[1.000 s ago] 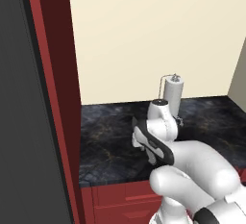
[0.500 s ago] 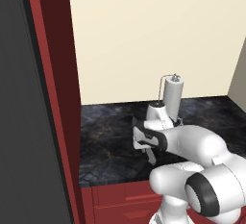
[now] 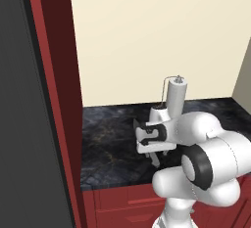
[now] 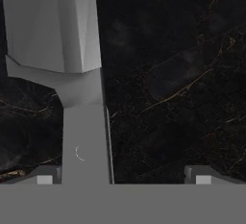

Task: Move the cutting board and knife to the sink. Then move spray from the cabinet to the counter.

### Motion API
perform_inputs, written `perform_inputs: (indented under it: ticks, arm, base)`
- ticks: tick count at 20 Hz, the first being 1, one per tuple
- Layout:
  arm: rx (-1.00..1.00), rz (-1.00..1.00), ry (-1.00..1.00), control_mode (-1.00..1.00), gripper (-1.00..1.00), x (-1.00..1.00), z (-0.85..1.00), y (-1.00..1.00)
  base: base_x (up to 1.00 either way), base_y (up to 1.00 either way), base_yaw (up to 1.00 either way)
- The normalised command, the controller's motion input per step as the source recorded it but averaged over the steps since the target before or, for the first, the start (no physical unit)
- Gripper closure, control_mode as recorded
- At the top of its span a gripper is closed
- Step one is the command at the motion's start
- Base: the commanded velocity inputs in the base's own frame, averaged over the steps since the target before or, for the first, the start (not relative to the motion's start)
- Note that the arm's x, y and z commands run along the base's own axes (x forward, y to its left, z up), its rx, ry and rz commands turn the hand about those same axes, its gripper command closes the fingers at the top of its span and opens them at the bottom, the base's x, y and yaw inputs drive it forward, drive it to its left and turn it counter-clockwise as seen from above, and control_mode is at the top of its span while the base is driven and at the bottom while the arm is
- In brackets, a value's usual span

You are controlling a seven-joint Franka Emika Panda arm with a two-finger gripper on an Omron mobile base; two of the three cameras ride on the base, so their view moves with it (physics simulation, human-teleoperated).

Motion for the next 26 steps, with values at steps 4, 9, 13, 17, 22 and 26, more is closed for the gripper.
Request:
perform_inputs:
  ticks: [4,9,13,17,22,26]
  arm:
    - [0.00,0.00,0.00,-1.00,-1.00,0.00,-0.48,0.00]
    - [0.00,0.00,0.00,-1.00,1.00,0.00,-0.70,0.00]
    - [0.00,0.00,-0.04,-1.00,1.00,0.00,-0.60,0.01]
    - [0.00,0.00,-0.09,-1.00,1.00,0.00,-0.23,0.00]
    - [0.00,0.00,-0.10,-1.00,1.00,-0.04,-0.40,0.00]
    - [0.00,0.00,-0.08,-1.00,1.00,-0.03,-0.37,0.00]
  base:
    - [0.00,0.00,0.00]
    - [0.00,0.00,0.00]
    - [0.00,0.00,0.00]
    - [0.00,0.00,0.00]
    - [0.00,0.00,0.00]
    - [0.00,0.00,0.00]
